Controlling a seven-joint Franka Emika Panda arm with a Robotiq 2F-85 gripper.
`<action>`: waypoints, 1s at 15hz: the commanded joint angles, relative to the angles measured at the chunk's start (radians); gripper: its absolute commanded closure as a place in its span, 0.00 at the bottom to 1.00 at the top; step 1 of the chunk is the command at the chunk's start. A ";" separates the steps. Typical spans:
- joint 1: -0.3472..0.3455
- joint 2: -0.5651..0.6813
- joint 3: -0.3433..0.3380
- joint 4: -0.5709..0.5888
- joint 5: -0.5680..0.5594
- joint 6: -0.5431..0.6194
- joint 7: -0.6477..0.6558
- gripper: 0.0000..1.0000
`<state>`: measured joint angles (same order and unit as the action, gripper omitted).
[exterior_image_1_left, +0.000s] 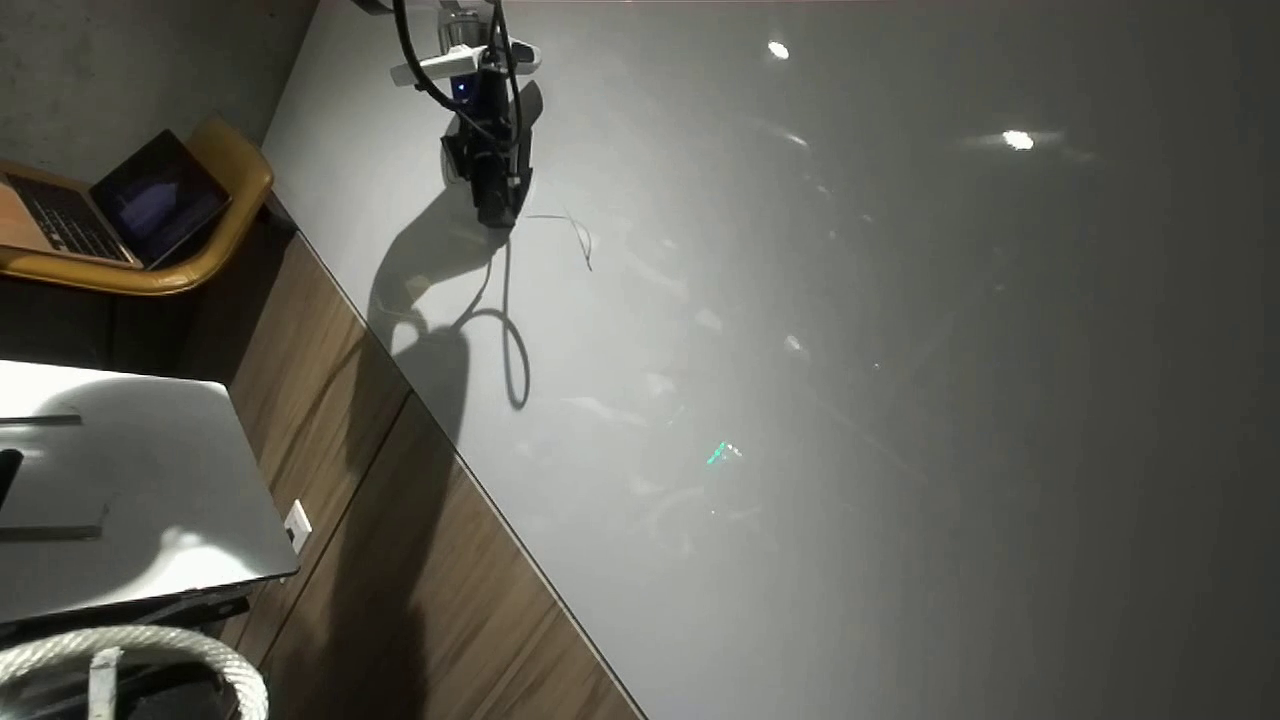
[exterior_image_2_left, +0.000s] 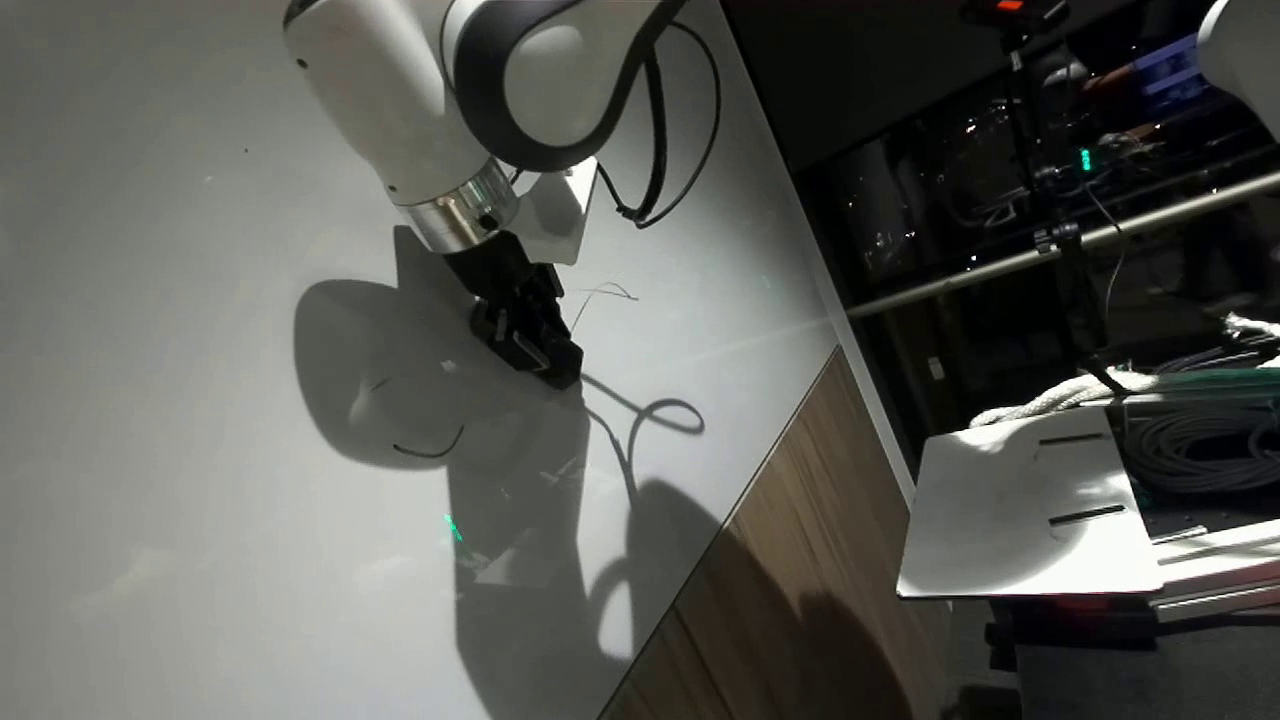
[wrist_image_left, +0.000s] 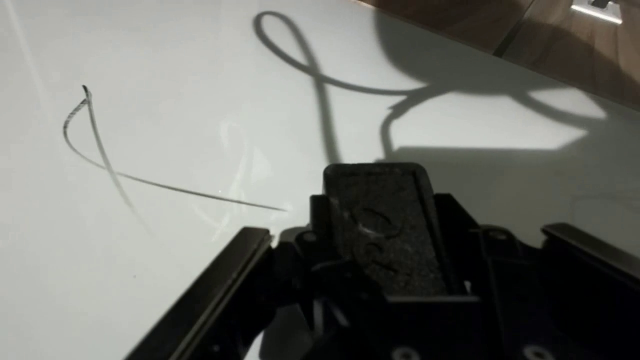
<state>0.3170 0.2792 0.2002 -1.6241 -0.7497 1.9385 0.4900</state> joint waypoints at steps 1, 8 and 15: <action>0.033 0.077 -0.015 0.142 -0.005 -0.075 -0.058 0.71; -0.069 -0.059 -0.091 -0.005 -0.007 -0.077 -0.091 0.71; -0.248 -0.187 -0.190 -0.156 0.011 0.079 -0.108 0.71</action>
<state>0.1350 0.1084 0.0458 -1.7397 -0.7535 1.9008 0.4249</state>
